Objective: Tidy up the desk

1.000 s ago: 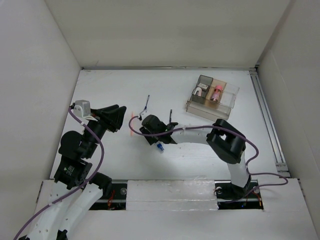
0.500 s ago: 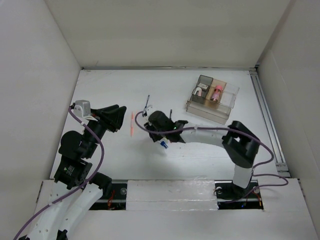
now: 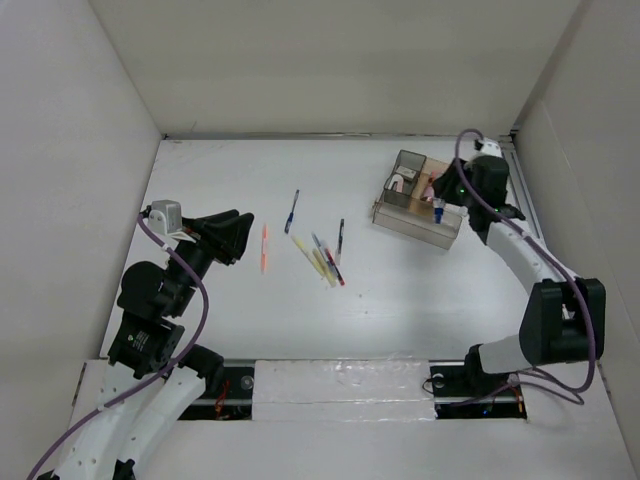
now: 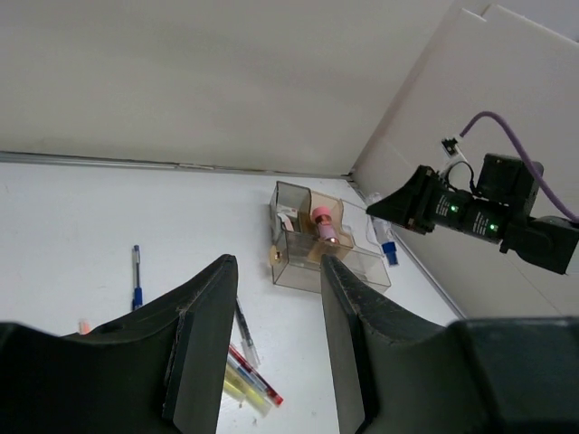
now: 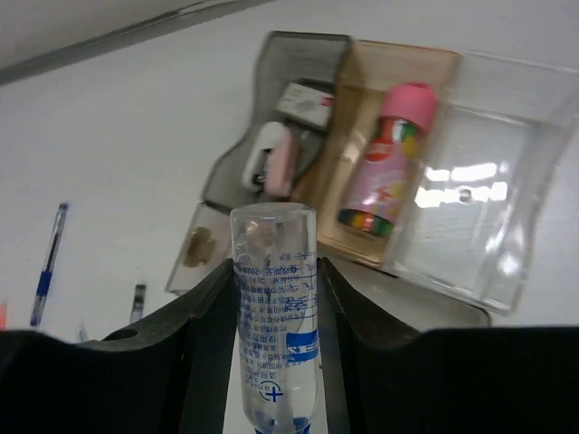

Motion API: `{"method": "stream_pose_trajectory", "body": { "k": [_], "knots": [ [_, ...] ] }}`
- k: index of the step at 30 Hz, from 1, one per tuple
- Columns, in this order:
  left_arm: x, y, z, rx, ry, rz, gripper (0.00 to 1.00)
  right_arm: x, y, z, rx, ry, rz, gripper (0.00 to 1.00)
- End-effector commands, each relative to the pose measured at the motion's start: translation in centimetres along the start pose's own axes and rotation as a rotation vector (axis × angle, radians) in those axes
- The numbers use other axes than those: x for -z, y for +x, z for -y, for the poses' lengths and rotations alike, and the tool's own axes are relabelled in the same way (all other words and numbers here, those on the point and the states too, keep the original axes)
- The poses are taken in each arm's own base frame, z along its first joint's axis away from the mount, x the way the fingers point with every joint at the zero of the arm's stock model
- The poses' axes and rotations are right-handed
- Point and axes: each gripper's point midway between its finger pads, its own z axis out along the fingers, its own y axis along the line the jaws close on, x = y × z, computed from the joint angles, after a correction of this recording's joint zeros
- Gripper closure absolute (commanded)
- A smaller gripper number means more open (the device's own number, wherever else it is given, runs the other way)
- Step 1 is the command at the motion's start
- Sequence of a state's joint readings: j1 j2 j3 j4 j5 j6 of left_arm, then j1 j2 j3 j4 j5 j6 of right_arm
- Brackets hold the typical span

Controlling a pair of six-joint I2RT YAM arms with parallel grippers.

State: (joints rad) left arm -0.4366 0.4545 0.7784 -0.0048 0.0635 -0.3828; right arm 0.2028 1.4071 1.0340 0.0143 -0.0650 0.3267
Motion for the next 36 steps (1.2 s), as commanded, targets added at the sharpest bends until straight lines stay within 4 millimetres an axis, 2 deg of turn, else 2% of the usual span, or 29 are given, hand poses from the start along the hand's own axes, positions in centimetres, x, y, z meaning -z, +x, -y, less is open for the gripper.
{"method": "stream_pose_trajectory", "body": {
  "k": [1,2,3,4,5,7,10,11,12,15,20,21,27,30,32,36],
  "knots": [
    [0.2,-1.2,1.0,-0.010,0.051,0.042,0.62,0.2,-2.3,8.6,-0.204,0.079,0.082,0.91],
    [0.2,-1.2,0.9,-0.008,0.045,0.048,0.62,0.1,-2.5,10.1,-0.234,0.100,0.093,0.91],
    [0.2,-1.5,1.0,-0.010,0.043,0.054,0.62,0.3,-2.9,12.9,-0.275,0.145,0.112,0.91],
    [0.1,-1.3,0.7,-0.009,0.030,0.045,0.62,0.2,-3.8,13.7,-0.299,0.144,0.128,0.90],
    [0.1,-1.3,0.7,-0.011,0.031,0.041,0.62,-0.4,-3.3,14.8,-0.323,0.154,0.114,0.89],
    [0.2,-1.2,0.7,-0.012,0.034,0.043,0.62,-0.7,-3.9,16.7,-0.339,0.179,0.133,0.89],
    [0.3,-1.4,0.6,-0.014,0.024,0.055,0.62,-1.7,-5.1,18.6,-0.327,0.203,0.135,0.87],
    [0.1,-1.3,0.5,-0.014,0.022,0.046,0.62,-2.0,-6.8,18.3,-0.307,0.186,0.153,0.86],
    [0.1,-1.2,0.6,-0.014,0.024,0.041,0.62,-2.9,-6.0,19.1,-0.308,0.204,0.128,0.86],
    [0.2,-1.2,0.7,-0.014,0.037,0.045,0.62,-3.9,-5.9,20.2,-0.307,0.214,0.118,0.86],
    [-0.1,-0.8,0.6,-0.014,0.032,0.027,0.62,-5.4,-6.1,20.6,-0.348,0.192,0.136,0.85],
    [-0.1,-0.8,0.7,-0.014,0.035,0.031,0.62,-5.9,-6.1,19.9,-0.341,0.186,0.132,0.84],
    [-0.1,-0.7,0.5,-0.015,0.028,0.026,0.62,-7.5,-6.4,19.1,-0.321,0.201,0.121,0.76],
    [0.0,-1.2,0.4,-0.013,0.018,0.048,0.62,-8.0,-5.6,19.3,-0.315,0.220,0.102,0.68],
    [-0.1,-0.9,0.5,-0.013,0.022,0.032,0.62,-8.4,-4.5,19.3,-0.318,0.211,0.062,0.64],
    [0.0,-1.2,0.6,-0.014,0.029,0.046,0.62,-8.3,-3.1,19.4,-0.301,0.232,0.026,0.60]
  ]
}}
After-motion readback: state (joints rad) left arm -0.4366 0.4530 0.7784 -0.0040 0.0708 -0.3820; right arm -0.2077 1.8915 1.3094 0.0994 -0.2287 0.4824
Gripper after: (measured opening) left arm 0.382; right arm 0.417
